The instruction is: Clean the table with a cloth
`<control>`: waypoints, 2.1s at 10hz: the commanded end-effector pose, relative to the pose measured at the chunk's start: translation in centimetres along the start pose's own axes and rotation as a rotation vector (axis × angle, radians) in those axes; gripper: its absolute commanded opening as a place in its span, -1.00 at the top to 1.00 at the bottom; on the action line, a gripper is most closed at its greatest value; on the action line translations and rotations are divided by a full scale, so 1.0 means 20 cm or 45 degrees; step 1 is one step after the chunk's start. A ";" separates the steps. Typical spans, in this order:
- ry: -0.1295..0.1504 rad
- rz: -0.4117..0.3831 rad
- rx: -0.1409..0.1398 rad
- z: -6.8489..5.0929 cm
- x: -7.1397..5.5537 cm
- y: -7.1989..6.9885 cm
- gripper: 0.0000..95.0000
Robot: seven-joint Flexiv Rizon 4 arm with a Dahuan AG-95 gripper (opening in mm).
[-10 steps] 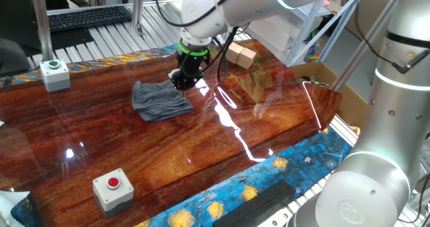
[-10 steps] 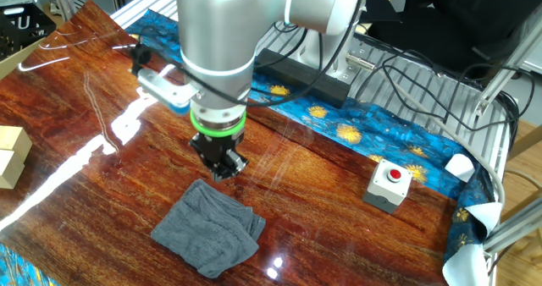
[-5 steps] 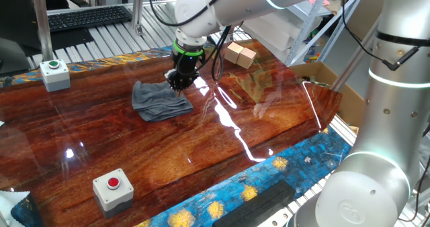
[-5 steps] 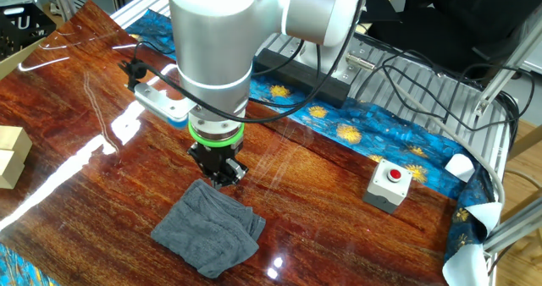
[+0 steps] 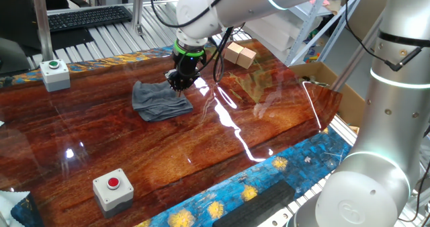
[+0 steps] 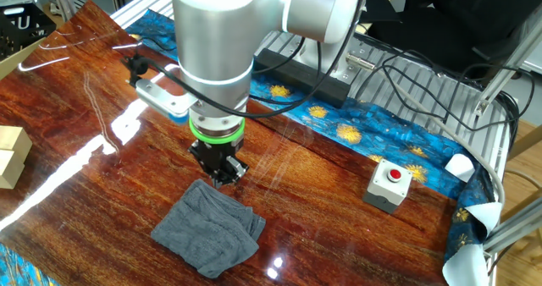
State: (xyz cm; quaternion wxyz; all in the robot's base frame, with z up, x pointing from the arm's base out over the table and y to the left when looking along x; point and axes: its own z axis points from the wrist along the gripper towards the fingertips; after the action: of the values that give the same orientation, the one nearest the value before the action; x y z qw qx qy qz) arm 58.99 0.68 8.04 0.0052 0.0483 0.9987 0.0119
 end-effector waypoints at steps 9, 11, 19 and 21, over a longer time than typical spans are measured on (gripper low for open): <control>0.021 0.003 0.102 0.00 0.00 0.00 1.00; 0.027 -0.024 0.083 0.00 0.00 0.00 1.00; 0.013 0.075 0.092 0.02 0.00 0.01 -0.20; -0.012 0.083 0.094 0.06 -0.02 0.03 -0.60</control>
State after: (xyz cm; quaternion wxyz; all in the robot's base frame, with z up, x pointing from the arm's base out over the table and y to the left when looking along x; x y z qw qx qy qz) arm 59.50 1.30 6.82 0.0093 0.0815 0.9963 -0.0257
